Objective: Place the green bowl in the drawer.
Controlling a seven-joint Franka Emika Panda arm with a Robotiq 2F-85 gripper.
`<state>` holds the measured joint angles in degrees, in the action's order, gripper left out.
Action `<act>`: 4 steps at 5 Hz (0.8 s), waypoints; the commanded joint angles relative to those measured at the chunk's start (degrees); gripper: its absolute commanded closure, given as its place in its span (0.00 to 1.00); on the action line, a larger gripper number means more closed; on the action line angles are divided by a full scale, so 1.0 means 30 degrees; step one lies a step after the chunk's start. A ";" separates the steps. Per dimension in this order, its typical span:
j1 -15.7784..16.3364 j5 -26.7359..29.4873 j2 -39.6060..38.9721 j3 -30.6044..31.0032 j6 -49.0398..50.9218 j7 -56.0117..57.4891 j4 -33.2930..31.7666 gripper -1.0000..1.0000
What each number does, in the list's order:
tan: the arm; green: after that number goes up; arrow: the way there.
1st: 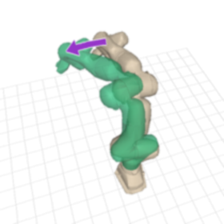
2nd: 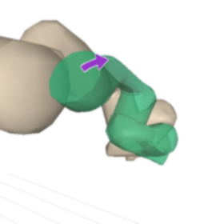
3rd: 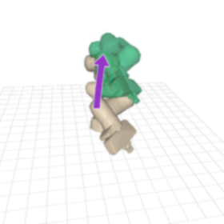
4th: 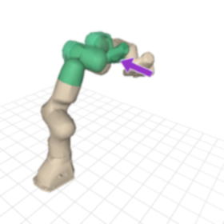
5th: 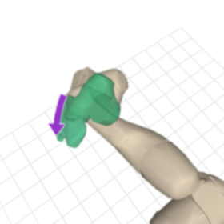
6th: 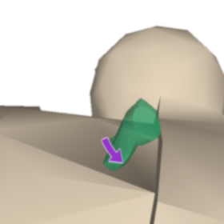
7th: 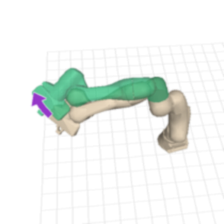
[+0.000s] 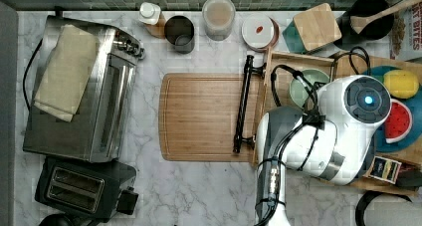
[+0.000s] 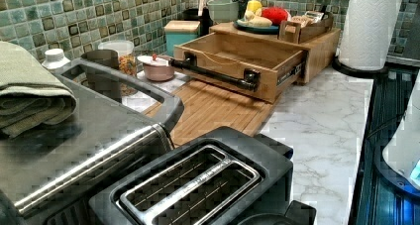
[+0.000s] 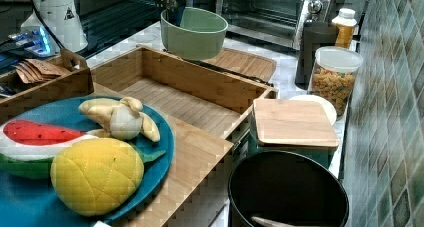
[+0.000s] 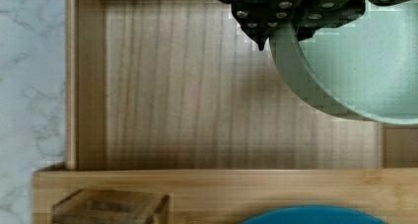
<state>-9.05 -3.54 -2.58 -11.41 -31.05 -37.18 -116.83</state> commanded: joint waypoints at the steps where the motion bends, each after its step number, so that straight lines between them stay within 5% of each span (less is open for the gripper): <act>1: -0.0467 0.0643 0.1288 -0.0418 -0.4331 -0.0820 -0.3808 1.00; 4: -0.0766 0.1077 -0.0010 -0.0790 -0.5302 -0.0740 -0.4791 1.00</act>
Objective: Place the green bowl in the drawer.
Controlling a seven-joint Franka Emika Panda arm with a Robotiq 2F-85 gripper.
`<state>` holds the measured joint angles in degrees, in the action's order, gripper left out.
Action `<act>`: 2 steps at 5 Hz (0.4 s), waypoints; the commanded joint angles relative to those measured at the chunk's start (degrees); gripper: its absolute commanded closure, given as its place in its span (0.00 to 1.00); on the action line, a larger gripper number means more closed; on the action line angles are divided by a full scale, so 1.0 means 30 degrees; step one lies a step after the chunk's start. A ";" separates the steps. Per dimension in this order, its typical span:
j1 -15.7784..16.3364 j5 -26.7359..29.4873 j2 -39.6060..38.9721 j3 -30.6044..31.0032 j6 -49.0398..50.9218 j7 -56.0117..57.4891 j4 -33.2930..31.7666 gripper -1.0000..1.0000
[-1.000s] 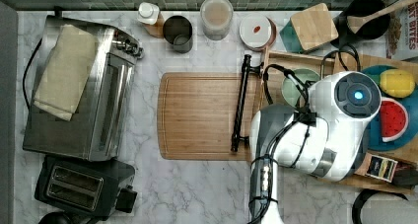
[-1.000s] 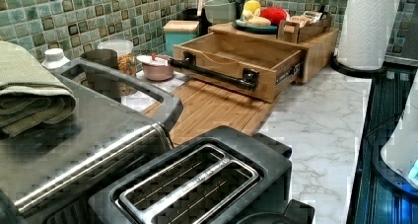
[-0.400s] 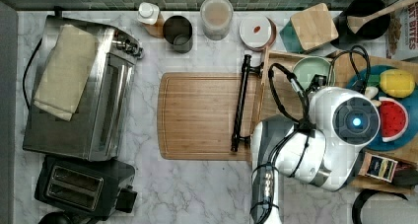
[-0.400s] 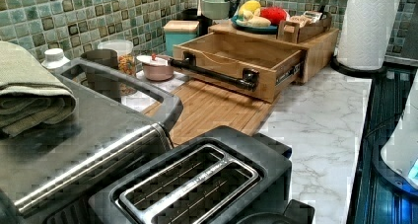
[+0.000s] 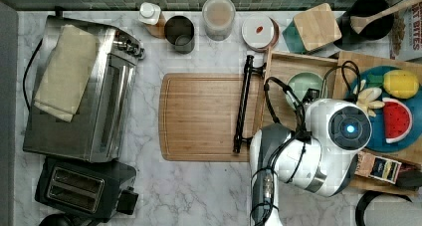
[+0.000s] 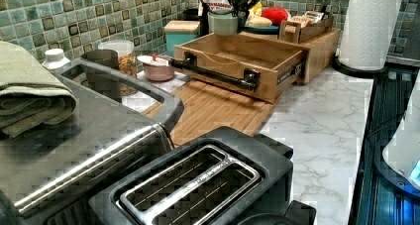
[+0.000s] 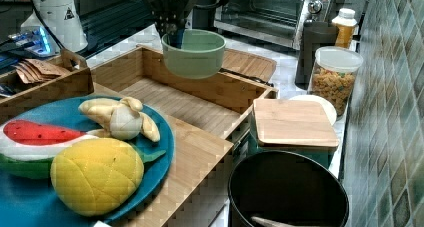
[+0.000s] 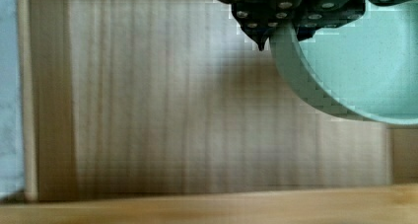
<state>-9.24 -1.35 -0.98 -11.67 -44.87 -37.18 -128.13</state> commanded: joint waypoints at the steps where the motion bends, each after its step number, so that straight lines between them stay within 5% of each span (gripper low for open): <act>1: -0.0682 0.0399 -0.1428 -0.0827 -0.1055 -0.0705 -0.0995 1.00; 2: -0.0677 0.0901 -0.1909 -0.0909 -0.1683 0.0087 -0.1235 1.00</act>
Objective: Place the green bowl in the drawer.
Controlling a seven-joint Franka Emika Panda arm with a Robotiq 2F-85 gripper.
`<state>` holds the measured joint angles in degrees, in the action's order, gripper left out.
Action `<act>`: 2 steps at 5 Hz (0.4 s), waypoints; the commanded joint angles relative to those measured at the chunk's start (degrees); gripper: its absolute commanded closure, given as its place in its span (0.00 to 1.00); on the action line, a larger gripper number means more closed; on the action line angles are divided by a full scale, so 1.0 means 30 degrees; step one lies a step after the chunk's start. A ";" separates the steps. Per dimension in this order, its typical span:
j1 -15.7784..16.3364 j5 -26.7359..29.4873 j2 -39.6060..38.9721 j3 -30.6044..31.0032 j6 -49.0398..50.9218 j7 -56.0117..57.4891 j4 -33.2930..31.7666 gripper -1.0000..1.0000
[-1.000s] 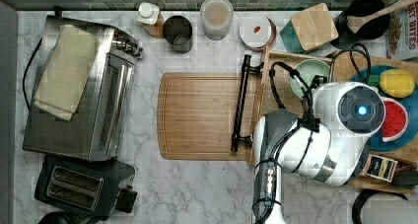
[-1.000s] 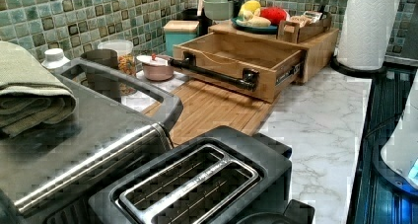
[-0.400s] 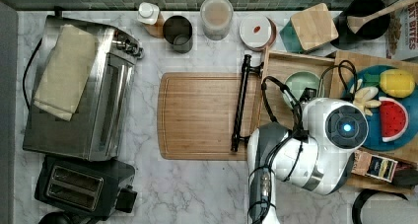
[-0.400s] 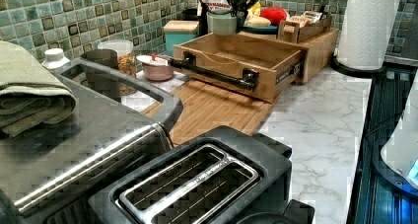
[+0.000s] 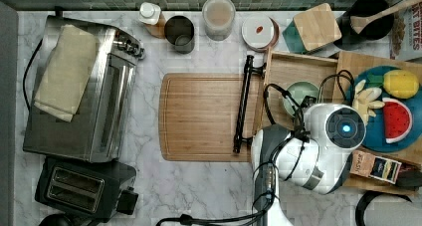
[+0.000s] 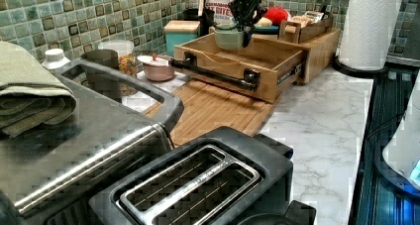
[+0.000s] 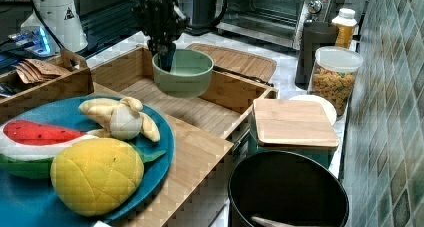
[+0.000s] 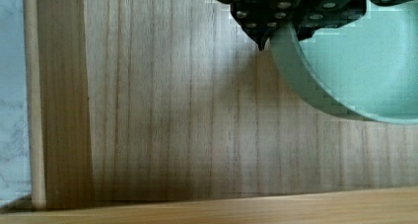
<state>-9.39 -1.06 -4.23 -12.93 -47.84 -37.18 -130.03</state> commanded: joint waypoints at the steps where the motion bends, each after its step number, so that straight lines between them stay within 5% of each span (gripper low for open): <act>1: -0.0728 0.1681 -0.1262 -0.0376 -0.0351 0.1059 -0.0502 1.00; 2: -0.0611 0.1346 -0.1526 -0.0403 -0.0614 0.0437 -0.0566 1.00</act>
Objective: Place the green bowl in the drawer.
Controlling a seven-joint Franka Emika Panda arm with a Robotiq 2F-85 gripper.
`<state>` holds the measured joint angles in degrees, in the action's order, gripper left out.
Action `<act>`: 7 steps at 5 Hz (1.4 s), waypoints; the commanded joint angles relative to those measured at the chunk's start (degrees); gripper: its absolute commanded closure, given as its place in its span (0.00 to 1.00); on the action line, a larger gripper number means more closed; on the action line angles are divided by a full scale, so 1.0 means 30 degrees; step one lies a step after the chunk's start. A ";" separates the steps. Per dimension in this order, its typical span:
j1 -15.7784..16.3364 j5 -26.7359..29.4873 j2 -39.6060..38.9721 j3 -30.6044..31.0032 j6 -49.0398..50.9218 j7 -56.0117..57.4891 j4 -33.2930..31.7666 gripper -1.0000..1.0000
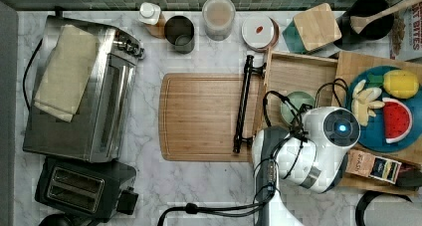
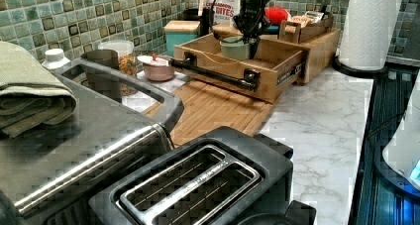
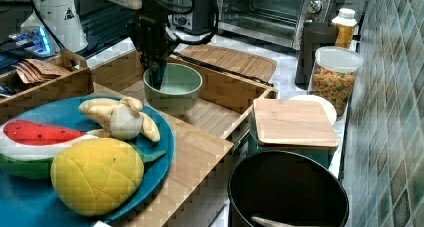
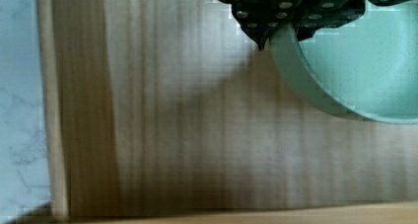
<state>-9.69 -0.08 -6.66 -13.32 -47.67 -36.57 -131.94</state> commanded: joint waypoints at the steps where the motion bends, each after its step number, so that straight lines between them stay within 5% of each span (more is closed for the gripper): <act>1: -0.0668 0.0800 -0.0932 -0.0350 -0.1701 0.0140 -0.0412 1.00; 2: -0.0708 0.0783 -0.1134 -0.0372 -0.1304 0.0144 -0.0153 1.00; 3: -0.0668 0.0629 -0.1067 -0.0418 -0.0675 -0.0174 0.0066 0.34; 4: -0.0559 0.0488 -0.1000 -0.0493 -0.0686 -0.0326 0.0029 0.00; 7: 0.0034 0.0271 -0.0022 -0.0416 -0.1704 -0.1070 -0.0888 0.00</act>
<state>-9.88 0.41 -10.06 -14.39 -52.76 -39.11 -133.73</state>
